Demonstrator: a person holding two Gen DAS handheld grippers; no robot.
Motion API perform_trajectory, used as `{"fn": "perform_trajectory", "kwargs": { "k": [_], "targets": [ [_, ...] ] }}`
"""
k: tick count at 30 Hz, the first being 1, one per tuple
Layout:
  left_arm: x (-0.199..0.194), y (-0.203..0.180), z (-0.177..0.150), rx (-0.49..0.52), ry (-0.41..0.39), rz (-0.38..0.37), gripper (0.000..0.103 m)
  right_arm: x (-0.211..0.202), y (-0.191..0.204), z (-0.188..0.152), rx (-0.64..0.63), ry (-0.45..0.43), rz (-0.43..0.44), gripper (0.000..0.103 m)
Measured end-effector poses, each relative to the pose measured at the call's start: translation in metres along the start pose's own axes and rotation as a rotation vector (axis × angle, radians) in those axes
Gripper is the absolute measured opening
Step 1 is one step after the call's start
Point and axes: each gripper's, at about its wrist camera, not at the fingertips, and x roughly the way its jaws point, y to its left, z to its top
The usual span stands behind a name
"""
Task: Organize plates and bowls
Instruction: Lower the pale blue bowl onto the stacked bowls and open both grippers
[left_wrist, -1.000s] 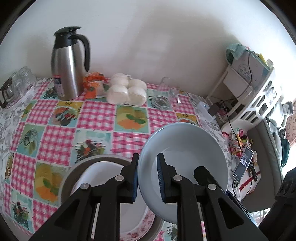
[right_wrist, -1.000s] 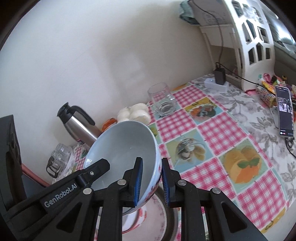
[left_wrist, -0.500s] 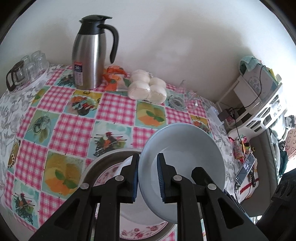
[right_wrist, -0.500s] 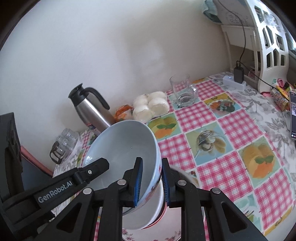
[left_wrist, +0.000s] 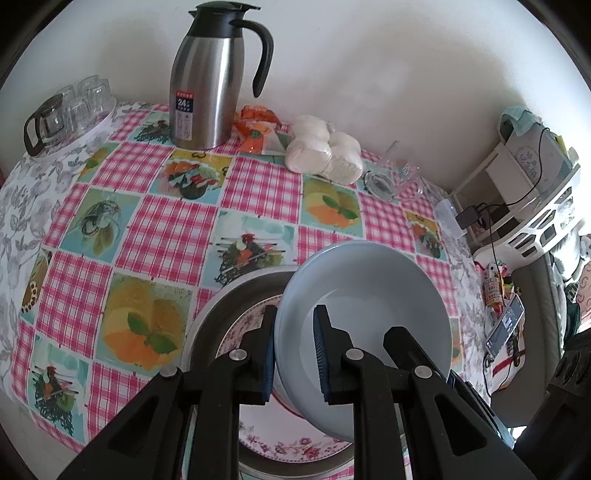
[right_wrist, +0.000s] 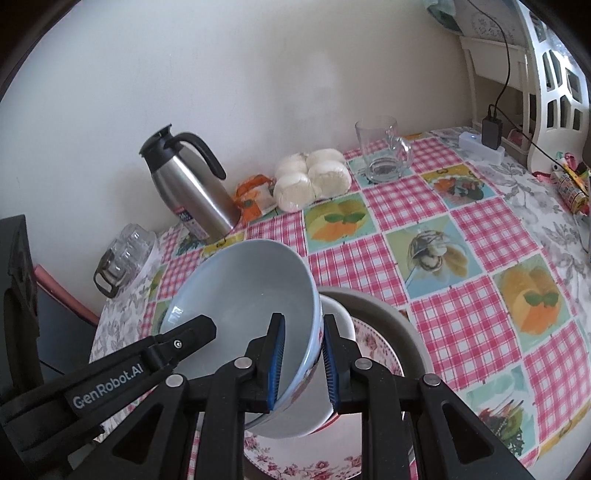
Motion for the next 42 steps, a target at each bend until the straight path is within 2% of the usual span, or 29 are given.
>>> {"fn": "perform_trajectory", "kwargs": {
  "k": [10, 19, 22, 33, 42],
  "targets": [
    [0.008, 0.003, -0.003, -0.004, 0.024, 0.003, 0.018, 0.010, 0.002, -0.007, -0.023, 0.034, -0.046, 0.024],
    [0.004, 0.003, -0.001, -0.002, 0.005, 0.008, 0.018, 0.003, -0.002, -0.004, -0.021, 0.009, -0.046, 0.024],
    [0.004, 0.002, -0.001, 0.001, 0.003, 0.013, 0.018, 0.002, -0.005, -0.003, -0.024, 0.005, -0.071, 0.025],
    [0.002, 0.004, -0.001, -0.014, -0.009, 0.019, 0.018, -0.005, -0.020, 0.001, 0.025, -0.018, -0.050, 0.026],
    [-0.007, 0.007, -0.003, -0.030, -0.030, 0.020, 0.019, 0.003, -0.032, 0.000, 0.067, 0.006, -0.031, 0.026]
  ]
}}
